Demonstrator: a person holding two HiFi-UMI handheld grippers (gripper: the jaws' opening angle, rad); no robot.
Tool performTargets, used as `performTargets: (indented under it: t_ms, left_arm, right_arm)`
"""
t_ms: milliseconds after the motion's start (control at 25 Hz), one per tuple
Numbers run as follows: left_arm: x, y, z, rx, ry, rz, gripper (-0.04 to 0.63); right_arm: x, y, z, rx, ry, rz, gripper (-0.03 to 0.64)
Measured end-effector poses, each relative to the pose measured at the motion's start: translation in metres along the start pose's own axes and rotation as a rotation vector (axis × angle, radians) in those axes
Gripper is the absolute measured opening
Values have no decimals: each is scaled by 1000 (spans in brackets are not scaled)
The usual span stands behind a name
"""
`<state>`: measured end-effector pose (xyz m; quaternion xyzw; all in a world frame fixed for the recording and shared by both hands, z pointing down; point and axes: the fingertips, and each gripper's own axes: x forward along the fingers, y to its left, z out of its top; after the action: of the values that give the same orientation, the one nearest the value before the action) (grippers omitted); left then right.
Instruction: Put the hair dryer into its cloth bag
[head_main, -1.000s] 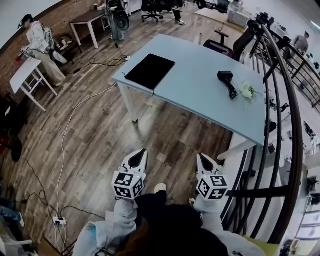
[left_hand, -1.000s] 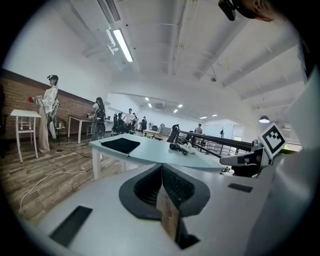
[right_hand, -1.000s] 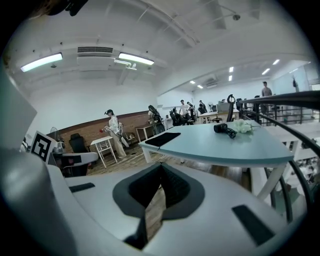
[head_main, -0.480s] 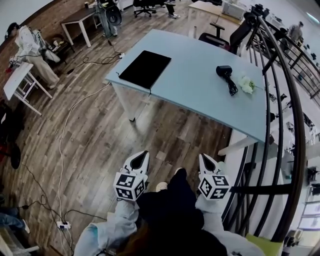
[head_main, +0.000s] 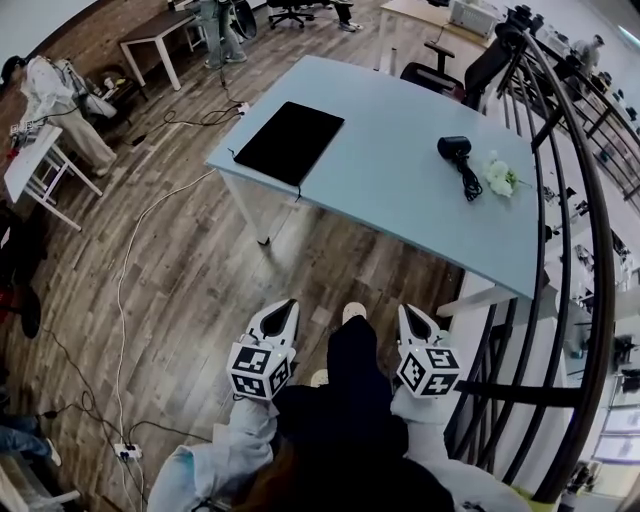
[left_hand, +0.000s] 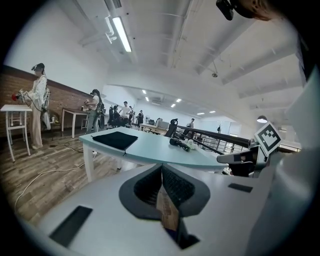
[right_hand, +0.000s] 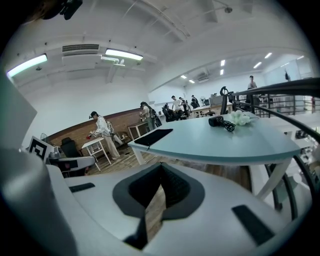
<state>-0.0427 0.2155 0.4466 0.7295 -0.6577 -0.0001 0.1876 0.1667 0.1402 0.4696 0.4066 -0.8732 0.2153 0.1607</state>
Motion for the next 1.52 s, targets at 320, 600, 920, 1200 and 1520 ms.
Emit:
performTargets:
  t_ms: [320, 600, 920, 1200, 1520]
  left_arm:
    - [73, 19, 27, -1, 5, 10, 17]
    - [149, 40, 49, -14, 5, 39, 17]
    - [224, 53, 80, 17, -13, 61, 17]
    - [267, 70, 95, -6, -31, 90, 17]
    - [310, 70, 104, 5, -41, 71, 17]
  right_arm:
    - [63, -27, 39, -16, 29, 23, 7]
    - [130, -64, 78, -67, 66, 70, 6]
    - [201, -101, 135, -142, 51, 113, 6]
    - [240, -113, 157, -155, 59, 137, 7]
    - [266, -131, 179, -172, 30, 161, 8]
